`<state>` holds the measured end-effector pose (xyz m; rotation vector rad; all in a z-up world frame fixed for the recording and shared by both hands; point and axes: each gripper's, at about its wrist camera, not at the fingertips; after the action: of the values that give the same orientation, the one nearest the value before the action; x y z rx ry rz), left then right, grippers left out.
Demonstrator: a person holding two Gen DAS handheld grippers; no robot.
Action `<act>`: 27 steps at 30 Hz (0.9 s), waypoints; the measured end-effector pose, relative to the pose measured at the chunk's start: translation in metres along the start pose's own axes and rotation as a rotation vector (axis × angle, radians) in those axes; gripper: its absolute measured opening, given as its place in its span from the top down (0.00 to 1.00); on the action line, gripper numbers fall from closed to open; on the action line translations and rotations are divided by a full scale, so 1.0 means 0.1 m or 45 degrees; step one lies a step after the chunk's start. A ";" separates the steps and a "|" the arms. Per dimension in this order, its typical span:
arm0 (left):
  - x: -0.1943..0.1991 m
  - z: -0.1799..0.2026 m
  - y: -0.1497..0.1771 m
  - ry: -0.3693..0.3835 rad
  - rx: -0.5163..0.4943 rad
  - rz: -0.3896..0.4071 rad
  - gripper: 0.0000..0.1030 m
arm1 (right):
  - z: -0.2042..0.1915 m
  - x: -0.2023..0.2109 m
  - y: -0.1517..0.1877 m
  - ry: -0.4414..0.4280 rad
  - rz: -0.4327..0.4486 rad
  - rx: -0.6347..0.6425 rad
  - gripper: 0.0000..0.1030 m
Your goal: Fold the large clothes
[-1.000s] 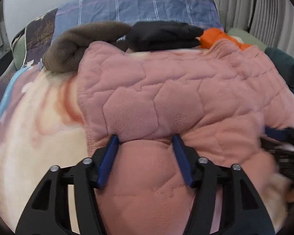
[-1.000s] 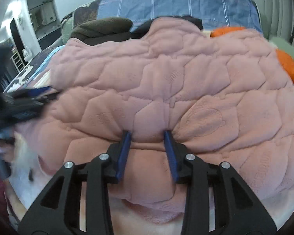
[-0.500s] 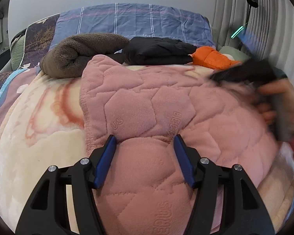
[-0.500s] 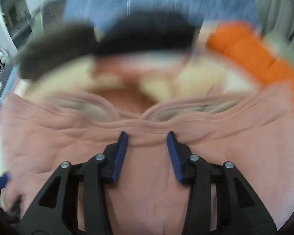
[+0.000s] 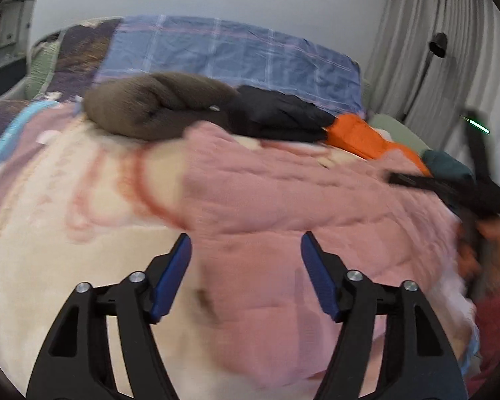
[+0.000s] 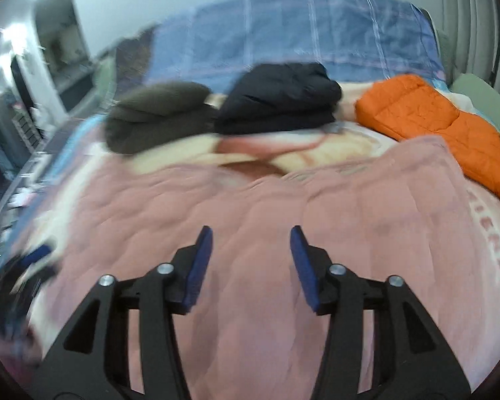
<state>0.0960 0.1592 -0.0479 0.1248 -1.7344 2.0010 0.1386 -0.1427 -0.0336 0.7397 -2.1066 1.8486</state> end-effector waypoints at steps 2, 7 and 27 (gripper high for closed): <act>-0.07 -0.12 0.02 -0.025 0.026 -0.038 0.31 | -0.04 0.04 0.33 0.047 -0.096 0.004 0.41; -0.44 -0.38 0.34 0.062 0.277 -0.190 0.14 | -0.24 0.09 0.58 0.143 -0.134 0.143 0.41; -1.35 -0.72 -0.11 0.350 0.479 -0.484 0.14 | -2.12 0.54 1.21 -0.224 0.182 1.170 0.19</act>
<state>0.2366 0.1880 -0.1020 0.2680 -1.0624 1.9262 -0.0006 0.0615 -0.0743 0.9573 -1.3170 2.9391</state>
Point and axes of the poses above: each gripper's, at about its wrist camera, not at the fingertips, and x roughly against the way its jaws point, z to its right, y to its underside, and after that the axes turned 14 degrees about z, right-handed
